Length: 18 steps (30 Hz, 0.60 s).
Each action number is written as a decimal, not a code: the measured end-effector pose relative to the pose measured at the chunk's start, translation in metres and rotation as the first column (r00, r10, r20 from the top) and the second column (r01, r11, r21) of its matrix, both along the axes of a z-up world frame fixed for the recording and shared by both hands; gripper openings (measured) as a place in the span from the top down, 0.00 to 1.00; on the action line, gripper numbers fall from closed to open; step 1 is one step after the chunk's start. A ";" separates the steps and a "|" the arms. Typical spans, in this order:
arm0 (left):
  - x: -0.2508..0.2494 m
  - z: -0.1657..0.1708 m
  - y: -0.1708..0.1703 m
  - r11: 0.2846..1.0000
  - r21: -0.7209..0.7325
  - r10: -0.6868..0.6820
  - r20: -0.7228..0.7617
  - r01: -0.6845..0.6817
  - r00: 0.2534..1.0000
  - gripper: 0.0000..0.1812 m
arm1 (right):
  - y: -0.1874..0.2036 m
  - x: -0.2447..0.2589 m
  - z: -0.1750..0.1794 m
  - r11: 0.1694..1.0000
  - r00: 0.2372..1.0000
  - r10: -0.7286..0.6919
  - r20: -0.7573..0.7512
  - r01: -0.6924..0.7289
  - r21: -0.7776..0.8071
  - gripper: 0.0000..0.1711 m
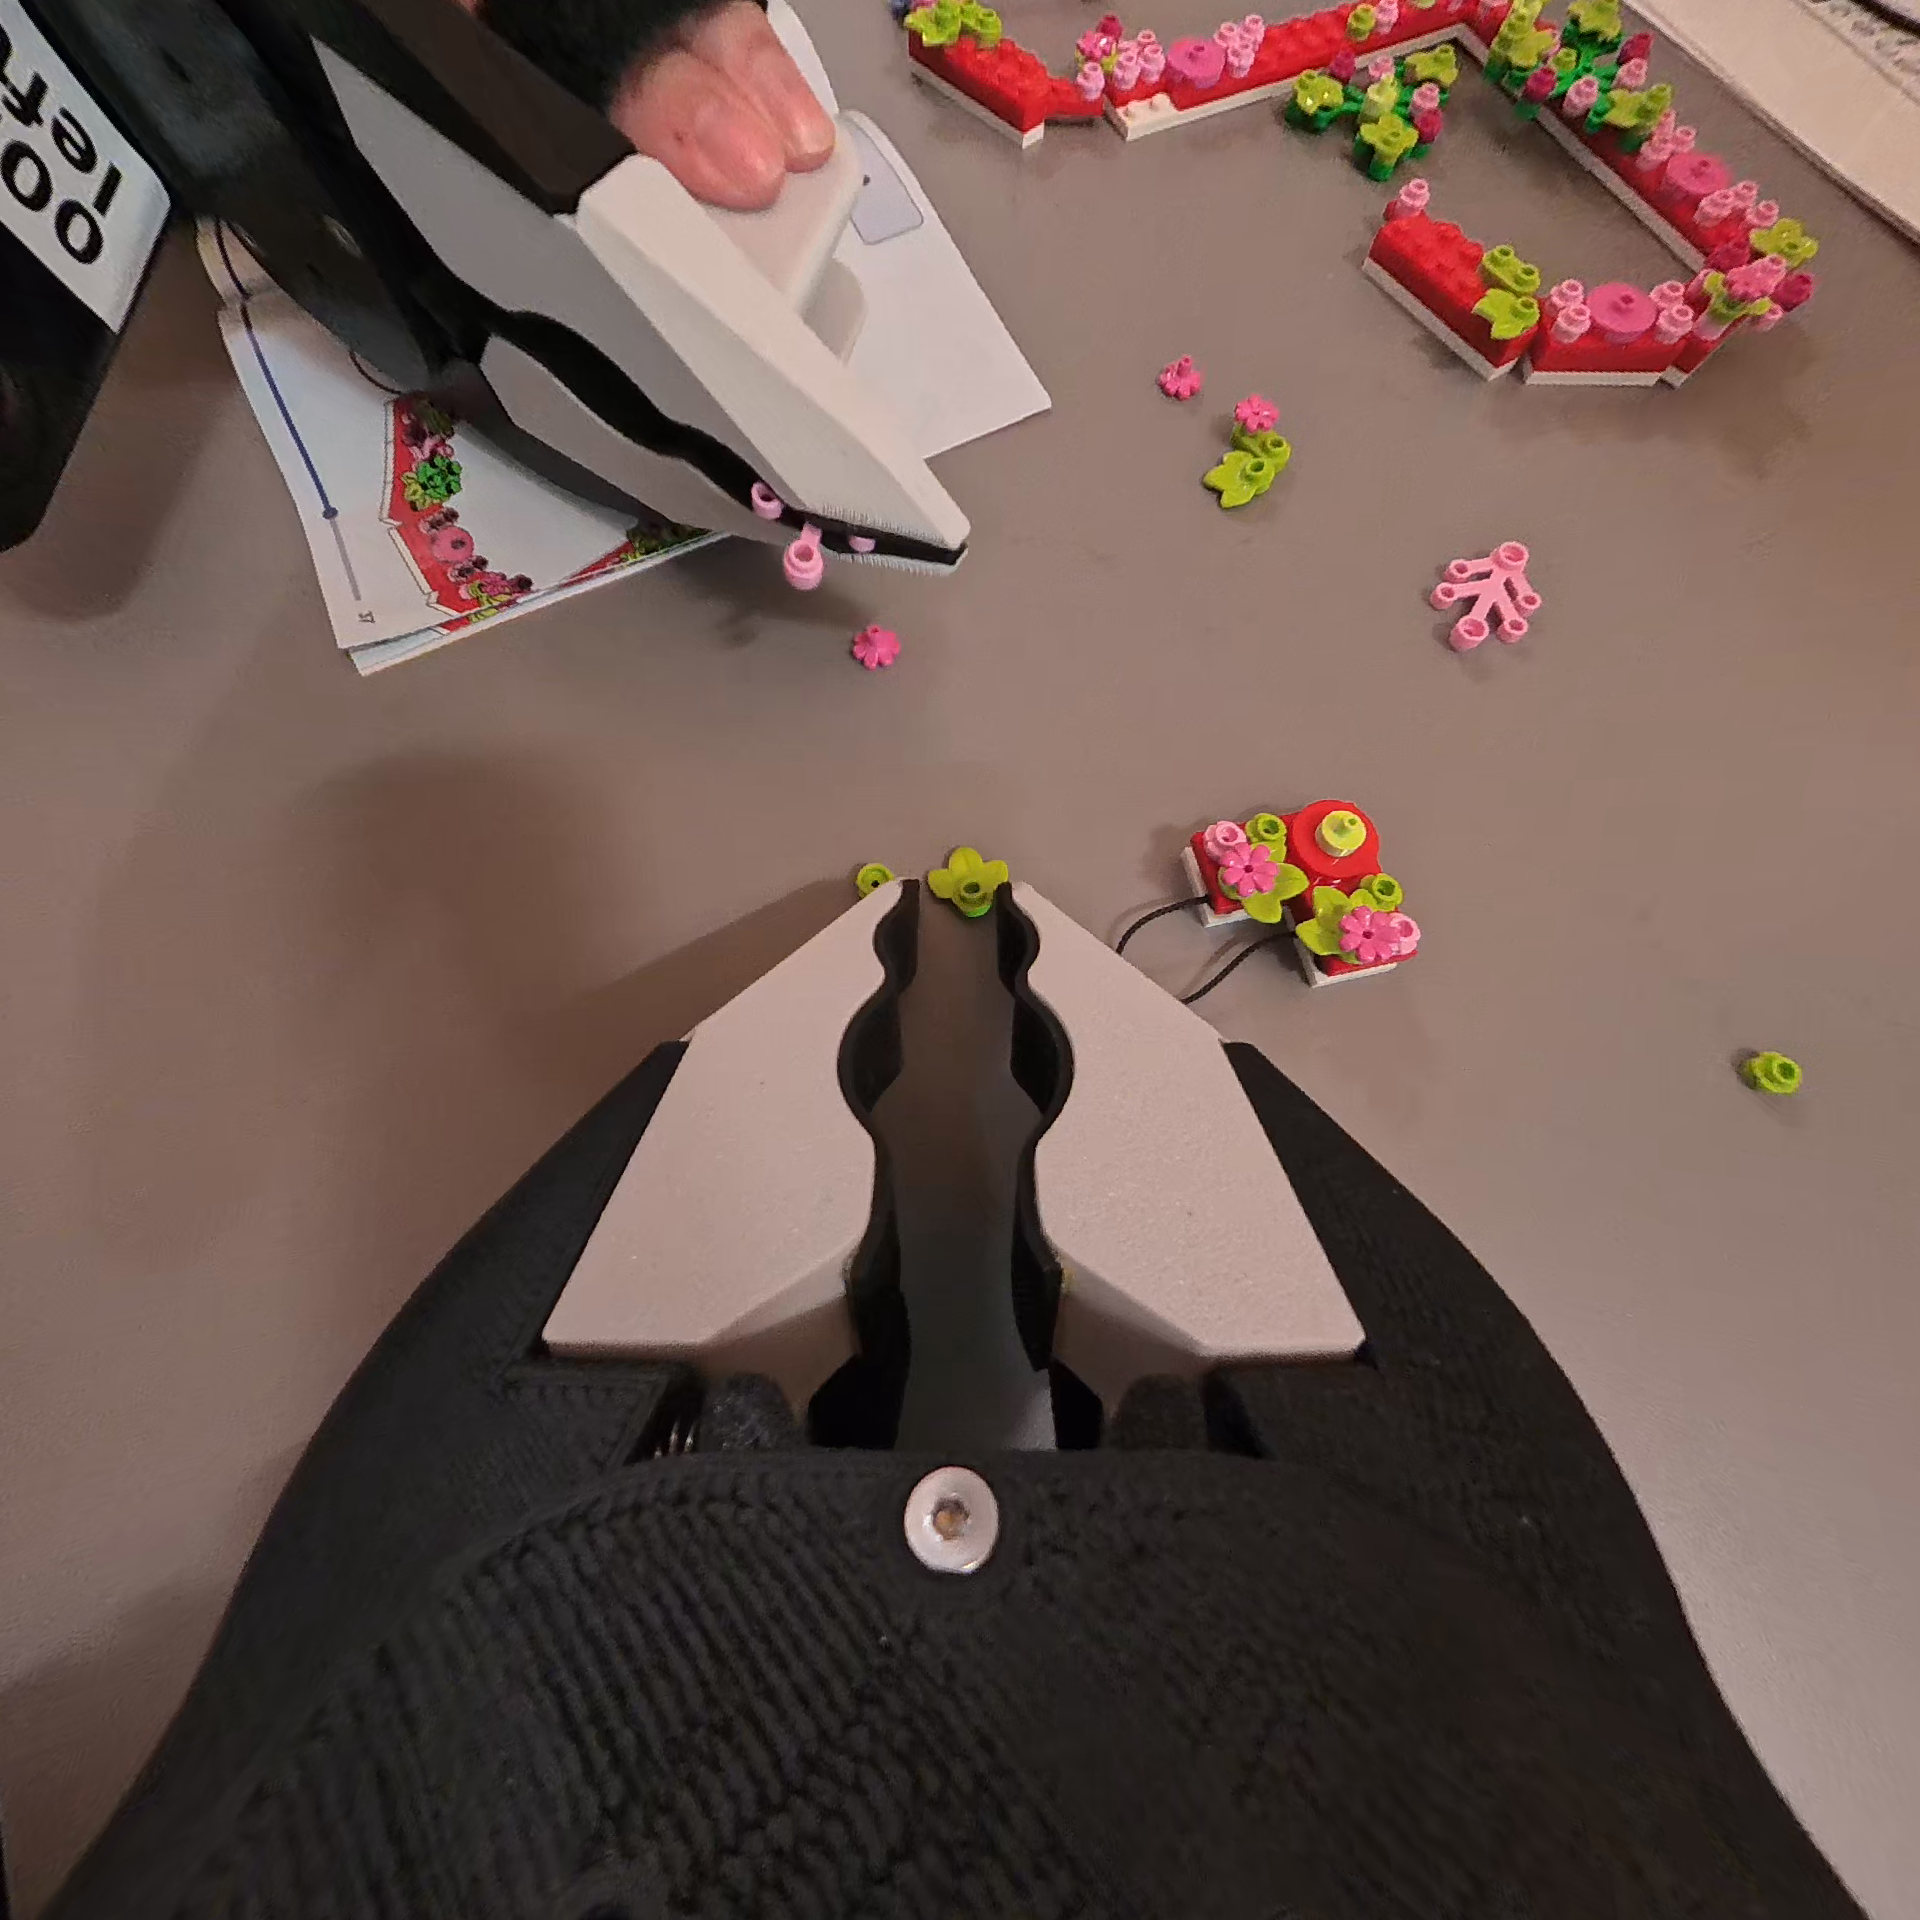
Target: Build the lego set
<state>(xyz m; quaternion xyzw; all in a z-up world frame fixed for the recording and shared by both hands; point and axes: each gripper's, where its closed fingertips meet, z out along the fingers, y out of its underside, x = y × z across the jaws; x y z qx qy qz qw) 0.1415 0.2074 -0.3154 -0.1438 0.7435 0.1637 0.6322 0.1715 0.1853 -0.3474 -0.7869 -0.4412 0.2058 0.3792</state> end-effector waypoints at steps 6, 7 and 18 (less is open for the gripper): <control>0.000 -0.001 0.000 1.000 0.004 0.001 -0.007 -0.001 1.000 1.00 | 0.001 -0.002 -0.003 1.000 1.000 0.005 0.019 -0.005 -0.005 0.97; 0.000 -0.001 0.000 1.000 0.004 0.002 -0.009 -0.002 1.000 1.00 | 0.001 -0.002 -0.003 1.000 1.000 0.001 0.020 0.000 -0.004 0.97; 0.000 -0.006 0.006 0.997 -0.054 0.055 -0.029 -0.056 0.998 1.00 | 0.008 -0.026 0.031 0.985 0.980 -0.152 -0.127 0.161 0.058 0.98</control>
